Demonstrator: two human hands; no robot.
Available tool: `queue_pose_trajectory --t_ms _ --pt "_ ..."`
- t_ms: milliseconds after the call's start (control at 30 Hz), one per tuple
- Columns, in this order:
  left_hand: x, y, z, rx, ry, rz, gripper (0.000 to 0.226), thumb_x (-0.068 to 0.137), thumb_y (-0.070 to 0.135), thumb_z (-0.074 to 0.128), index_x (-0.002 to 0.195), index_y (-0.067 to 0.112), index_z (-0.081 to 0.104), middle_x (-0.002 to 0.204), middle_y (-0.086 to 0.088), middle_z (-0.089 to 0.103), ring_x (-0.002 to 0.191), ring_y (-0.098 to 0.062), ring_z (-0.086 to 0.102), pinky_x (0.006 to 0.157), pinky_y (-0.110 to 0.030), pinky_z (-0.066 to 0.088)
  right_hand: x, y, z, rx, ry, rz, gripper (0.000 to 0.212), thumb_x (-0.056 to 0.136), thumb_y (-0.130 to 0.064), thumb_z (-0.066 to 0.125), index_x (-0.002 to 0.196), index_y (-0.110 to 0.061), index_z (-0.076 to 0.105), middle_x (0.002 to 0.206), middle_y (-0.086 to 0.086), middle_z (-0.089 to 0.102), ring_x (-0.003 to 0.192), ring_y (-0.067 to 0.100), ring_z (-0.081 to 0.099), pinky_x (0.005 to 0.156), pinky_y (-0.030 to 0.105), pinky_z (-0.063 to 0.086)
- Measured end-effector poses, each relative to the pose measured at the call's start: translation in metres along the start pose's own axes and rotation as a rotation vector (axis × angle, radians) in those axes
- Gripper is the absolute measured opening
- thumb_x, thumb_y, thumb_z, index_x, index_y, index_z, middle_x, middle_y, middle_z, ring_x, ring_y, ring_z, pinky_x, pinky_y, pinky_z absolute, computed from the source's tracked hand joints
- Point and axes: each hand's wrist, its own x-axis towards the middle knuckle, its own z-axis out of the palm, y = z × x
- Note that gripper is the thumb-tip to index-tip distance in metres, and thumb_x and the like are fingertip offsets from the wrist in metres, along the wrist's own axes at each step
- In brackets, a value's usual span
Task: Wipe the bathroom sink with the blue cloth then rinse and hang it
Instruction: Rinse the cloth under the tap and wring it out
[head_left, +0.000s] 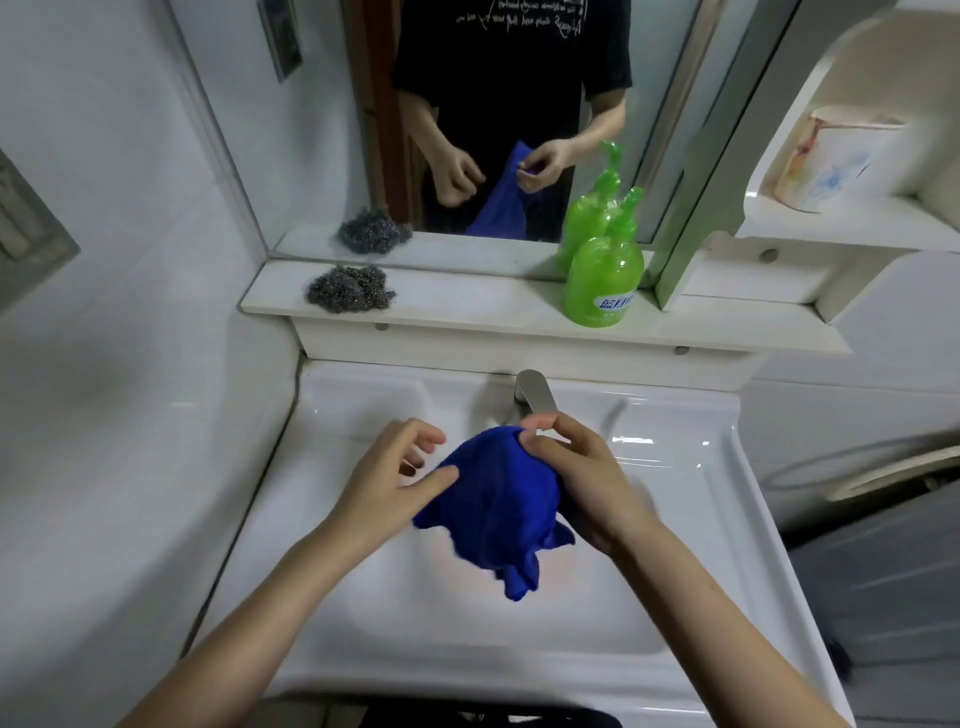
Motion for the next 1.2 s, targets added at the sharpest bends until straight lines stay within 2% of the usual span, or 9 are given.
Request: queue_pose_trajectory --t_ms 67,167,267,367,500,633,867,1067,1200 --pt "-0.013 0.028 0.005 -0.190 -0.082 0.083 0.023 0.075 0.037 0.073 0.093 0.034 0.059 0.092 0.015 0.061 0.083 -0.007 0.059 0.072 -0.012 0.046 0.004 0.000 0.010 -0.010 0.039 -0.024 0.005 0.094 -0.008 0.062 0.092 -0.012 0.063 0.081 0.015 0.065 0.064 0.021 0.059 0.055 0.026 0.048" --pt "-0.031 0.045 0.025 -0.020 -0.180 0.156 0.045 0.063 0.046 0.078 0.096 0.038 0.047 0.102 0.017 0.050 0.094 -0.007 0.054 0.077 -0.015 0.045 0.009 0.002 0.016 -0.005 0.100 -0.057 0.008 0.095 -0.005 0.059 0.089 -0.010 0.060 0.074 0.014 0.061 0.056 0.018 0.057 0.051 0.025 0.047" --pt "-0.028 0.044 0.037 0.072 -0.037 0.176 0.035 0.076 0.021 0.075 0.097 0.031 0.050 0.104 0.013 0.051 0.092 -0.003 0.056 0.076 -0.016 0.046 0.010 0.005 0.010 0.085 0.116 -0.056 0.001 0.095 -0.007 0.061 0.094 -0.007 0.061 0.076 0.013 0.060 0.062 0.020 0.058 0.056 0.027 0.050" --pt "-0.012 0.042 0.033 -0.057 0.060 0.112 0.022 0.088 0.003 0.064 0.093 0.024 0.065 0.088 0.016 0.068 0.081 -0.003 0.064 0.073 -0.015 0.046 0.007 0.006 0.000 0.200 0.027 -0.056 0.035 0.085 -0.015 0.074 0.117 -0.005 0.062 0.092 0.016 0.067 0.080 0.026 0.065 0.066 0.028 0.054" --pt "0.004 0.050 0.028 -0.138 0.034 0.097 0.016 0.093 0.010 0.062 0.091 0.025 0.068 0.086 0.013 0.071 0.086 -0.008 0.066 0.077 -0.020 0.050 0.001 0.016 -0.003 -0.153 -0.052 -0.192 0.085 0.070 -0.002 0.082 0.140 -0.036 0.048 0.107 0.017 0.070 0.082 0.020 0.068 0.066 0.029 0.055" --pt "0.019 0.050 0.005 -0.124 0.070 0.137 0.017 0.095 0.011 0.058 0.090 0.024 0.068 0.087 0.013 0.071 0.085 -0.003 0.064 0.076 -0.012 0.047 0.000 0.009 -0.010 -0.324 -0.063 -0.374 0.068 0.092 0.005 0.060 0.144 -0.037 0.043 0.088 0.026 0.066 0.079 0.019 0.061 0.077 0.032 0.056" --pt "0.043 0.052 -0.055 -0.062 0.074 0.090 0.017 0.088 0.019 0.072 0.083 0.035 0.076 0.084 0.023 0.075 0.082 0.007 0.067 0.074 -0.013 0.051 0.002 0.002 -0.037 -0.660 -0.107 -0.305 0.005 0.091 -0.021 0.071 0.094 -0.018 0.069 0.074 0.002 0.066 0.070 0.011 0.056 0.065 0.019 0.045" --pt "0.043 0.034 -0.069 -0.085 0.136 0.050 0.018 0.088 0.025 0.072 0.082 0.041 0.077 0.086 0.019 0.076 0.084 0.003 0.069 0.074 -0.016 0.052 0.014 0.029 -0.067 -1.164 -0.144 -0.202 0.016 0.089 -0.020 0.068 0.076 -0.012 0.062 0.058 -0.008 0.050 0.053 0.005 0.043 0.051 0.017 0.032" --pt "0.042 0.015 -0.075 -0.116 0.191 -0.018 0.019 0.088 0.025 0.072 0.081 0.042 0.077 0.085 0.015 0.077 0.083 -0.004 0.071 0.078 -0.030 0.054 0.017 0.036 -0.074 -1.078 -0.017 -0.202 0.034 0.095 -0.024 0.061 0.063 -0.018 0.051 0.053 -0.009 0.048 0.052 0.007 0.040 0.049 0.016 0.032"
